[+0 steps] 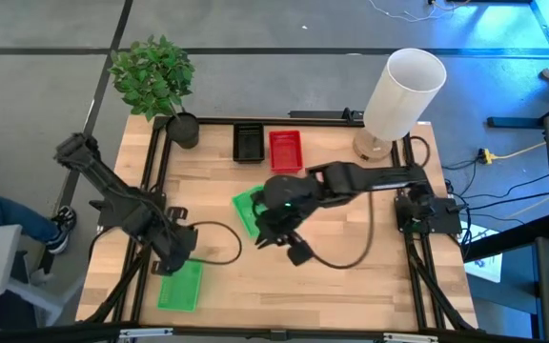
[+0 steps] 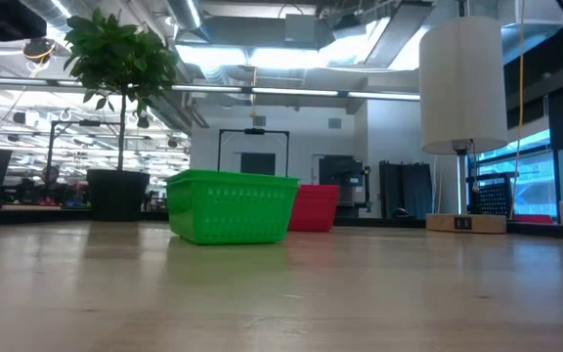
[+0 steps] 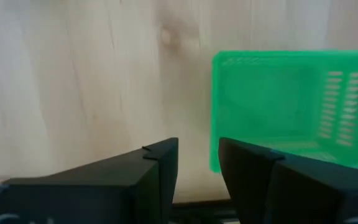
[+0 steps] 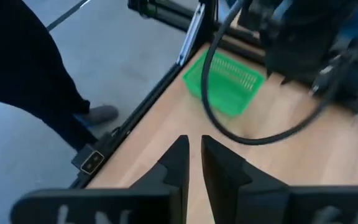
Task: Stack baskets by color
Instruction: Stack the bottom green bin on the top stacked green bins
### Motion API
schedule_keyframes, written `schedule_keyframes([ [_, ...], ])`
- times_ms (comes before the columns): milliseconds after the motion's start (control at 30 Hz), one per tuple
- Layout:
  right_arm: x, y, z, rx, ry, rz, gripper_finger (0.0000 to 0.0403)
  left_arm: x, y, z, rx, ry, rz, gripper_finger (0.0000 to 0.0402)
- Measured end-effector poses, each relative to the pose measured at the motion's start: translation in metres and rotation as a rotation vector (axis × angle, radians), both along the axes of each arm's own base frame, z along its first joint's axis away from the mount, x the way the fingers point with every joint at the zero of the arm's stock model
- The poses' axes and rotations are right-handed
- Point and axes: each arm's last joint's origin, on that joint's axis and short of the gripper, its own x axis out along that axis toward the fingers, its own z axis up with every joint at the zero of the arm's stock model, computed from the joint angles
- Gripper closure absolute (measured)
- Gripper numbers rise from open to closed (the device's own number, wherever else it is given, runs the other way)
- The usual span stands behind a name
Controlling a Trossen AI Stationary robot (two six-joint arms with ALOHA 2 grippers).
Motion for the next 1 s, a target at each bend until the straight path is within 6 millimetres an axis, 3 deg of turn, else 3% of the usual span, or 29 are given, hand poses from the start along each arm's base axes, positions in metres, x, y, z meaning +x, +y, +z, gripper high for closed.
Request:
schedule_keyframes([
  [133,-0.017,0.012,0.017,-0.031,-0.049,-0.007,0.0359,0.002,-0.010,-0.013,0.063,-0.030,-0.083,0.0295],
  [300,-0.028,0.024,0.027,-0.065,-0.085,-0.020,0.0359,0.002,-0.017,-0.028,0.019,-0.066,-0.077,0.0295],
  [567,-0.033,0.035,0.026,-0.070,-0.077,0.006,0.0359,0.003,-0.018,-0.050,-0.026,-0.109,0.017,0.0295],
  [1000,-0.035,0.032,0.022,-0.126,-0.038,-0.040,0.0359,-0.003,-0.014,-0.083,-0.056,-0.102,0.052,0.0295],
])
